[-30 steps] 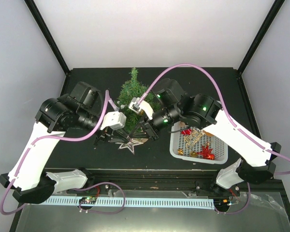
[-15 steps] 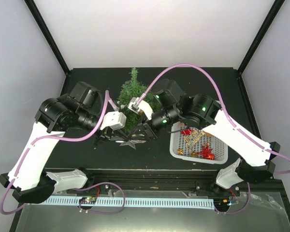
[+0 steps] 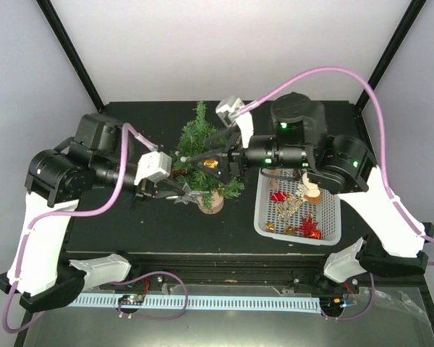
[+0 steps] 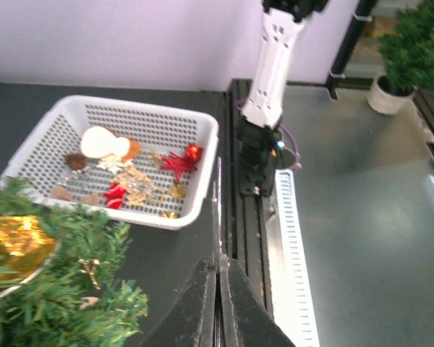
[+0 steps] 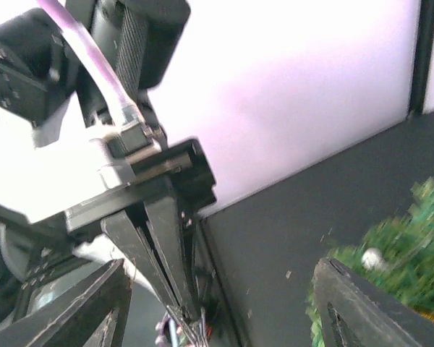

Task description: Decorate the small christmas tree

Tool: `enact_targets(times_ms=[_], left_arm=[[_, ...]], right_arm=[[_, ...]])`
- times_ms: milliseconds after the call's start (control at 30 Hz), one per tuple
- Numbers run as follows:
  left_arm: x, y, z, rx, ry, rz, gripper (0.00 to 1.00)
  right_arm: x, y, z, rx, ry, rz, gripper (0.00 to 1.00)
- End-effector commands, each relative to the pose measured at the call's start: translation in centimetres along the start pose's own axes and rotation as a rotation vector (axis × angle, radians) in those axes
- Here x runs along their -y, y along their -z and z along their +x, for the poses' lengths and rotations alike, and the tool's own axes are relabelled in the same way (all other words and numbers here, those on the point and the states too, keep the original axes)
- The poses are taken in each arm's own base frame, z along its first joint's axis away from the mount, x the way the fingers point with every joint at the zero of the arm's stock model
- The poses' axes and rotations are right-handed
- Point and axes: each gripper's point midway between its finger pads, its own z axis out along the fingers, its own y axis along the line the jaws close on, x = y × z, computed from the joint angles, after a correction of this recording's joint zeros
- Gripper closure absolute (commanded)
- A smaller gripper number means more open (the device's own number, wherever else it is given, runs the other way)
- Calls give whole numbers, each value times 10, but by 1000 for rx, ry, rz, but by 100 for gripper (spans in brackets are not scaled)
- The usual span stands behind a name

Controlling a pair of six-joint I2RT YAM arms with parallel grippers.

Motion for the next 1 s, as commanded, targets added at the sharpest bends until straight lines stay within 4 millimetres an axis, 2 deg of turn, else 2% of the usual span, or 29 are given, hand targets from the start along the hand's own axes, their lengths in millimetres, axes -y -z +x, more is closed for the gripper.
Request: enact_targets(times_ms=[0,167,333,433,567,733,967], left_arm=[[-11,22,-35,115,-1,-91,98],[-42,59,-82,251,-15,-297,98],[-47,104,-133,477,-21,-410,99],[-49,123,-153,621,45,-361,98],[-62,126,-156,703,204,-215,98],[-69,121,-149,697,245,-168,98],[-81,127,-147,716,269,-168,99]], right_arm=[[5,21,-55,221,23,95,29],[21,14,-77,275,30,187,28],[36,-9,-82,284,26,233,28],[36,-19,-88,314,29,212,31],[20,-24,-105,378,44,120,37],[10,-29,-112,404,37,51,43],[4,-16,-120,458,43,34,44]])
